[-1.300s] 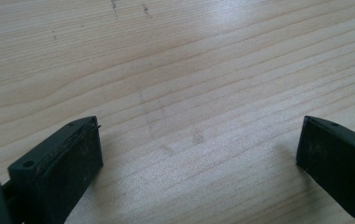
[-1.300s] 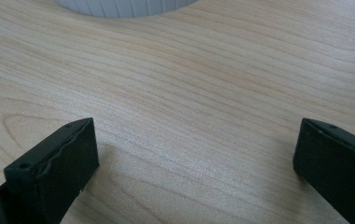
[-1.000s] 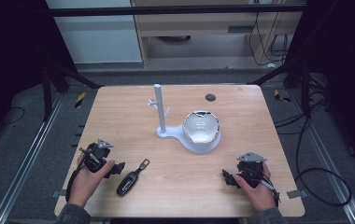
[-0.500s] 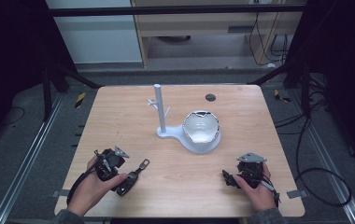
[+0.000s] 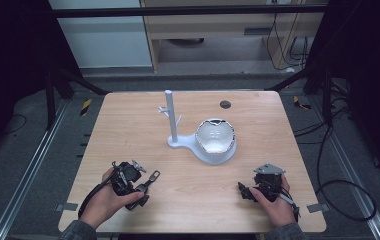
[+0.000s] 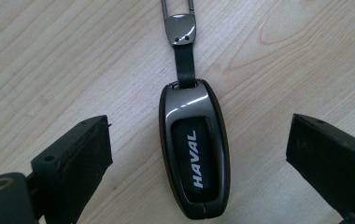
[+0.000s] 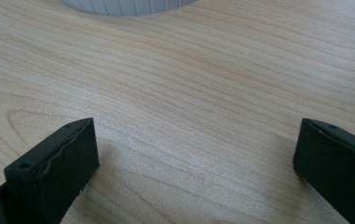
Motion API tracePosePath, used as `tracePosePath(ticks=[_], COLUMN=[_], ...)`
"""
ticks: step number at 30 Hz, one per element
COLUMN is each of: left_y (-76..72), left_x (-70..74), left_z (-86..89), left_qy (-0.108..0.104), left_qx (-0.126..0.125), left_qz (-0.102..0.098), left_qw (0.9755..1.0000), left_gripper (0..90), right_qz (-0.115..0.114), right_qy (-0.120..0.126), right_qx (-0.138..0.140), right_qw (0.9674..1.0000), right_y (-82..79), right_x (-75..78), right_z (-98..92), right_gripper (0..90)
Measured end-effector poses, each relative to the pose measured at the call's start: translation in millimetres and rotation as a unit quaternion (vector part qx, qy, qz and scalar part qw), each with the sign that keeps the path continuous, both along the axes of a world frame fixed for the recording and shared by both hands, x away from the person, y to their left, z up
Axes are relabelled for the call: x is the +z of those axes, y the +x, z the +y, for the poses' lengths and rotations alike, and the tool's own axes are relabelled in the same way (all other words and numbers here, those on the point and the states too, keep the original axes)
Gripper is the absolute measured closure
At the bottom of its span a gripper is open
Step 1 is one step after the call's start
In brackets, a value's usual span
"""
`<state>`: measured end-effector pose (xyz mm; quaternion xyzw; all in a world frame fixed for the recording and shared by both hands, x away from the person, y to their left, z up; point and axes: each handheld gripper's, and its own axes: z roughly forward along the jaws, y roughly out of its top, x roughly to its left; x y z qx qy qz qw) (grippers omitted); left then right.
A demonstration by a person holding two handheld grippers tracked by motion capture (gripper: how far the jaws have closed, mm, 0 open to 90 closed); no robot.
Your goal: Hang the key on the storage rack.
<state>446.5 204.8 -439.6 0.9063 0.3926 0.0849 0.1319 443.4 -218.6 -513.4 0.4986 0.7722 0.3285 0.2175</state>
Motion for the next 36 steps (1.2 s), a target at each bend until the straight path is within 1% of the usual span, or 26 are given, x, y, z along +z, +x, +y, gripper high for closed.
tracePosePath(ticks=[2,3,6,7,8,9,12,14,17,23,27,29,32,36], left_y=[2.7,2.7,6.0,7.2,8.9,8.9,11.9,12.6,15.4,16.9,18.3,18.9,19.9,20.8], left_x=[-3.3,-3.3,-9.2,-11.0,-13.8,-13.8,-19.3,-20.4,-22.2,-28.7,-29.0,-29.3,-29.7,-30.6], left_z=[-1.4,-1.4,-2.1,-1.9,-1.3,-1.3,-1.6,-2.1,-2.8,-3.9,-2.9,-2.8,-2.4,-1.3], left_qy=[0.006,0.006,0.011,0.011,0.004,0.004,0.016,0.019,0.018,0.02,0.021,0.018,0.019,0.017], left_qx=[-0.001,-0.001,-0.001,0.0,0.003,0.003,0.003,0.002,0.007,0.008,0.008,0.012,0.013,0.015], left_qz=[0.007,0.007,0.018,0.021,0.031,0.031,0.039,0.039,0.039,0.048,0.05,0.051,0.051,0.052], left_qw=[1.0,1.0,0.9998,0.9997,0.9995,0.9995,0.9991,0.999,0.999,0.9986,0.9985,0.9985,0.9985,0.9984], left_gripper=[6.9,6.9,8.6,11.2,11.6,12.4,13.7,14.1,15.7,19.7,20.7,21.4,23.9,25.0], right_qz=[0.0,0.0,0.0,0.0,0.0,0.0,0.0,0.0,0.0,0.0,0.0,0.0,0.0,0.0], right_qy=[0.0,0.0,0.0,0.0,0.0,0.0,0.0,0.0,0.0,0.0,0.0,0.0,0.0,0.0], right_qx=[0.0,0.0,0.0,0.0,0.0,0.0,0.0,0.0,0.0,0.0,0.001,0.001,0.001,0.001], right_qw=[1.0,1.0,1.0,1.0,1.0,1.0,1.0,1.0,1.0,1.0,1.0,1.0,1.0,1.0], right_y=[0.0,0.0,0.0,0.0,0.0,0.0,0.0,0.0,0.0,0.0,0.0,0.1,0.1,0.1], right_x=[0.0,0.0,0.0,0.0,0.0,0.0,0.0,0.0,0.0,0.0,0.0,0.0,0.0,0.0], right_z=[0.0,0.0,0.0,0.0,0.0,0.0,0.0,0.0,0.0,0.0,-0.1,-0.1,-0.1,-0.1], right_gripper=[0.5,0.5,0.5,0.5,0.5,0.5,0.5,0.5,0.5,0.5,0.5,0.5,0.5,0.5])
